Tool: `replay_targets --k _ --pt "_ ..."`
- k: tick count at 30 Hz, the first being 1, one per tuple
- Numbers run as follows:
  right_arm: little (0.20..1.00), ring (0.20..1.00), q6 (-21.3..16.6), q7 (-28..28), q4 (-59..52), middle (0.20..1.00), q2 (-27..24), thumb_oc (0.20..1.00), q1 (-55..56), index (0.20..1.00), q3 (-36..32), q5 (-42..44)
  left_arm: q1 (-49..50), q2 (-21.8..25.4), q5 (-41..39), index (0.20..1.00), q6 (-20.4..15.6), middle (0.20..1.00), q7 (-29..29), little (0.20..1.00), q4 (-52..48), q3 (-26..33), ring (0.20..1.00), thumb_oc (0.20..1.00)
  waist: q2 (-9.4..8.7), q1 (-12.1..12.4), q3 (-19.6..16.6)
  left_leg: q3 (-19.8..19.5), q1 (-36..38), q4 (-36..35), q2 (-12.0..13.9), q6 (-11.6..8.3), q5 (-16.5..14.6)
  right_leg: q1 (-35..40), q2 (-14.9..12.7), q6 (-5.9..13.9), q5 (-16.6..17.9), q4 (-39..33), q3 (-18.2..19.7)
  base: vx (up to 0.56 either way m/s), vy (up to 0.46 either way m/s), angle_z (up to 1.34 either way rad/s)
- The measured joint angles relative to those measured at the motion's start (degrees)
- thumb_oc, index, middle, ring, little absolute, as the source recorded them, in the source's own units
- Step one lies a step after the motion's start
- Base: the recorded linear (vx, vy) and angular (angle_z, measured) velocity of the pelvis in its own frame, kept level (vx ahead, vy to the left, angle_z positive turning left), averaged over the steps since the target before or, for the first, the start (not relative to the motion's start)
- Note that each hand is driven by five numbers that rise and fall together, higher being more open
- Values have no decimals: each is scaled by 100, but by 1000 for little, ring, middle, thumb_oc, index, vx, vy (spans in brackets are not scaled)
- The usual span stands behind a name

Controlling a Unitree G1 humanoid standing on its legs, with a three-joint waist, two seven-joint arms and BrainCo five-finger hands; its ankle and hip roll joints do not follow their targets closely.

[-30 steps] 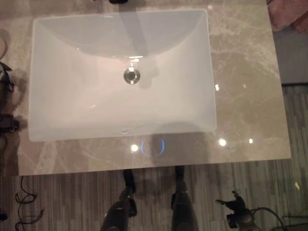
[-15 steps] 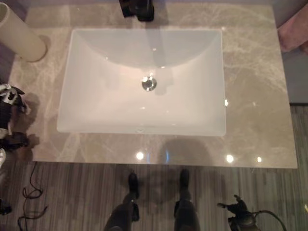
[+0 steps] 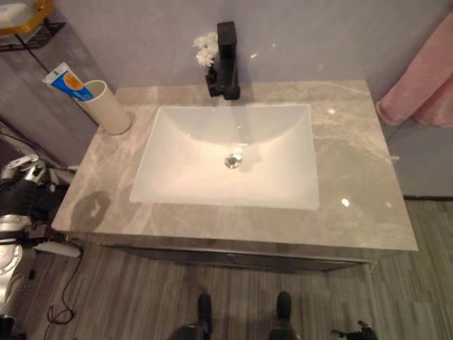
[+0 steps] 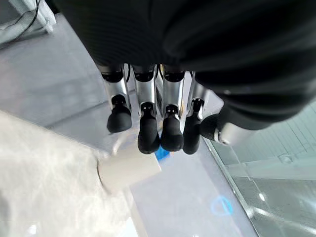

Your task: Put brush and paste in cup on sink, flatten towel.

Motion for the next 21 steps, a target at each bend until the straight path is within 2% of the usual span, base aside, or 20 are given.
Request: replay_targets --k 7,16,21 --pt "1000 1000 -4 29 51 1000 -10 1000 72 1000 -3 -3 83 -1 215 200 72 200 179 200 156 130 200 200 -193 -11 -143 120 82 14 20 17 -19 23 20 -3 10 1 68 -1 -16 -7" --pt "1000 1000 2 44 96 1000 56 1000 173 1000 -1 -6 79 4 452 200 106 200 235 200 535 192 200 200 -143 -83 -291 149 356 -1 19 -8 -111 288 20 -14 -71 0 68 4 3 -1" --pt "1000 1000 0 48 112 1000 66 1000 200 1000 -2 -6 86 23 671 200 231 200 423 200 720 460 200 200 -237 -109 -357 225 252 -2 28 -6 -112 125 31 -25 -52 1 156 -5 -3 -9"
